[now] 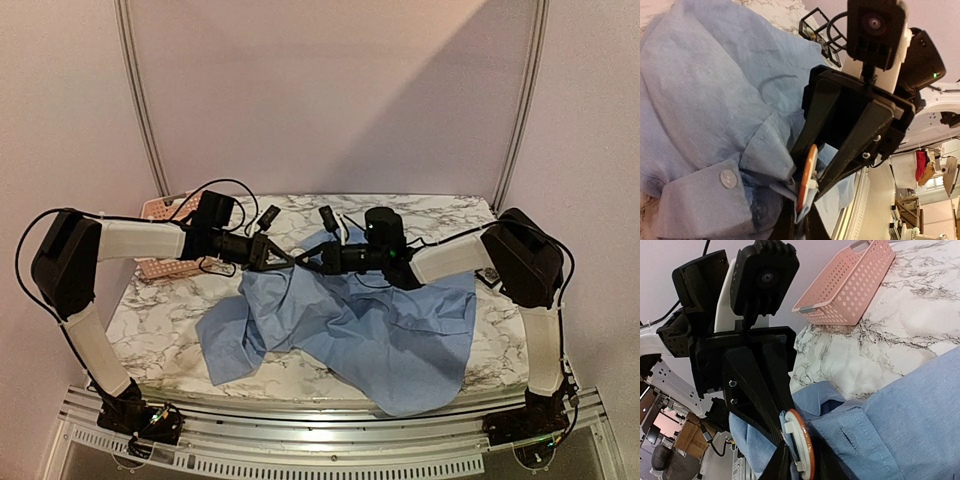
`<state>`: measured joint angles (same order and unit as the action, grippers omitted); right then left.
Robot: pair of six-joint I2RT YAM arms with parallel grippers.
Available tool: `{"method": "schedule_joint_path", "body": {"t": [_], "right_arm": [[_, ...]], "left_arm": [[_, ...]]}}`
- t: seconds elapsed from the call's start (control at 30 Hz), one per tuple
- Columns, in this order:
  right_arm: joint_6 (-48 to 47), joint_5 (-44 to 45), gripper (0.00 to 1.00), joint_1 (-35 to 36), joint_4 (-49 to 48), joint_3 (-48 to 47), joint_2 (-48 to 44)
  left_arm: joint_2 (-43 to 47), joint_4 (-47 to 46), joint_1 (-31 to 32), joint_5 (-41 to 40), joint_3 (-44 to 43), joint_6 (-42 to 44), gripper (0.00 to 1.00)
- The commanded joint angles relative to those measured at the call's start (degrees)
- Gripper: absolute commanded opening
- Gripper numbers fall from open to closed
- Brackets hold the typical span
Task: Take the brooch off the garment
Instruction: Open the brooch with the crumpled clothing.
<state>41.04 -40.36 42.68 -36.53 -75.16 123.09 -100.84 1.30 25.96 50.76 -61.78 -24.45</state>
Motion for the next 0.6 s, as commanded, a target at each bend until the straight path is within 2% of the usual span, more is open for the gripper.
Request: {"method": "schedule_joint_path", "body": {"t": [0.0, 0.07, 0.37, 0.57], "right_arm": [[-0.8, -0.9, 0.22, -0.2, -2.7, 3.1, -0.9], [-1.0, -0.8, 0.26, -0.2, -3.6, 4.0, -2.1], [-3.1, 1.1, 0.60, -2.1, -3.7, 7.5, -8.7], [-4.8, 1.6, 0.64, -2.9, -0.8, 7.2, -9.3]], "left_arm": [[2.7, -1.5, 1.0, 2.7, -1.4, 1.5, 0.00], [2.4, 1.4, 1.0, 2.1, -1.8, 2.2, 0.00], [2.5, 2.7, 0.9, 2.2, -2.2, 3.0, 0.00], [2.7, 2.5, 1.0, 2.4, -2.1, 2.9, 0.00]]}}
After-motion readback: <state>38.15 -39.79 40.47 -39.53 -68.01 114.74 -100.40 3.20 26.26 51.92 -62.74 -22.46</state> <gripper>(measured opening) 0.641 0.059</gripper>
